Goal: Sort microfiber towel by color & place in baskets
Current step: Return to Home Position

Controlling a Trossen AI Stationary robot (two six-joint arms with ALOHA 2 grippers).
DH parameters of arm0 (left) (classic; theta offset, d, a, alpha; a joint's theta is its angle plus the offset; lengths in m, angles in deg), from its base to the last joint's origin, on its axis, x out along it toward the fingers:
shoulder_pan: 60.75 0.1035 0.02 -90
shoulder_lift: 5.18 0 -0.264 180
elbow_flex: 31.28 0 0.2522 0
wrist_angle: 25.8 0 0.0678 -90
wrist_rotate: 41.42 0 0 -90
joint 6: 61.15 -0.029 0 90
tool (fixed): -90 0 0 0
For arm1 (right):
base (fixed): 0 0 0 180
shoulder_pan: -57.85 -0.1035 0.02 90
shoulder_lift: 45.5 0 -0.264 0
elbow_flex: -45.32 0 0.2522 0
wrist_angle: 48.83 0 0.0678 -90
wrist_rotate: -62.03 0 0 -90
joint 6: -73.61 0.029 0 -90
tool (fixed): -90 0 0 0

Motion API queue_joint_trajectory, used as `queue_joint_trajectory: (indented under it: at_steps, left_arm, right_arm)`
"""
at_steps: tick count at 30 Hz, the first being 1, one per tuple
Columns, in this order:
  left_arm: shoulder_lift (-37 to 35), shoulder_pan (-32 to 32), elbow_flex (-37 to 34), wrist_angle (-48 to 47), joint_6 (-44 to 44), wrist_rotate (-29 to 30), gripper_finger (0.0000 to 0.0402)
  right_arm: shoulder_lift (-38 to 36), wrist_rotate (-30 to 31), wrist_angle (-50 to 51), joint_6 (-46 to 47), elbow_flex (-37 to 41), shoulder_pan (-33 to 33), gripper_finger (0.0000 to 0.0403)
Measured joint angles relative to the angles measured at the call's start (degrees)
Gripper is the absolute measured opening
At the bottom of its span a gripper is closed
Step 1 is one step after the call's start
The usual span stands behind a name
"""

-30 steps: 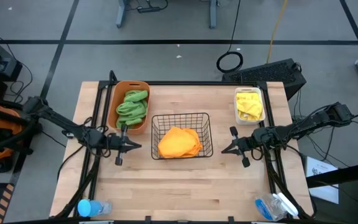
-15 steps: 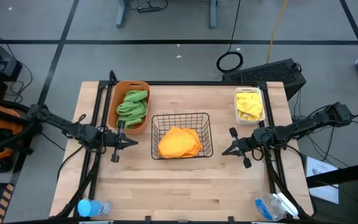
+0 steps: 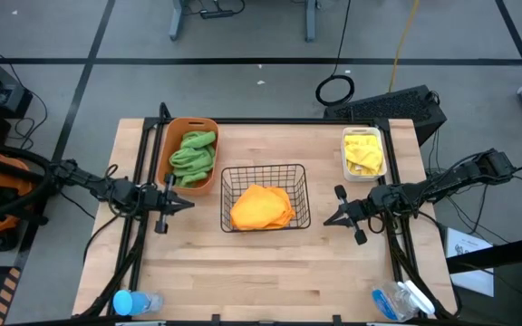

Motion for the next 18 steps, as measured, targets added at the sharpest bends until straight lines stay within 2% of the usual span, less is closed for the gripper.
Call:
queue_joint_trajectory:
  at_steps: [8,13,18]
  left_arm:
    - [0.0,0.0,0.0,-0.2,-0.7,-0.4,0.0]
    - [0.0,0.3,0.0,-0.3,-1.4,-0.5,0.0]
    - [0.0,2.3,0.0,-0.4,-0.3,-0.8,0.0]
  right_arm:
    - [0.0,-4.5,-1.3,-3.5,0.0,1.8,0.0]
    - [0.0,-10.5,-2.1,-4.9,0.0,7.0,0.0]
    - [0.0,-11.7,-1.1,-3.8,0.0,12.5,0.0]
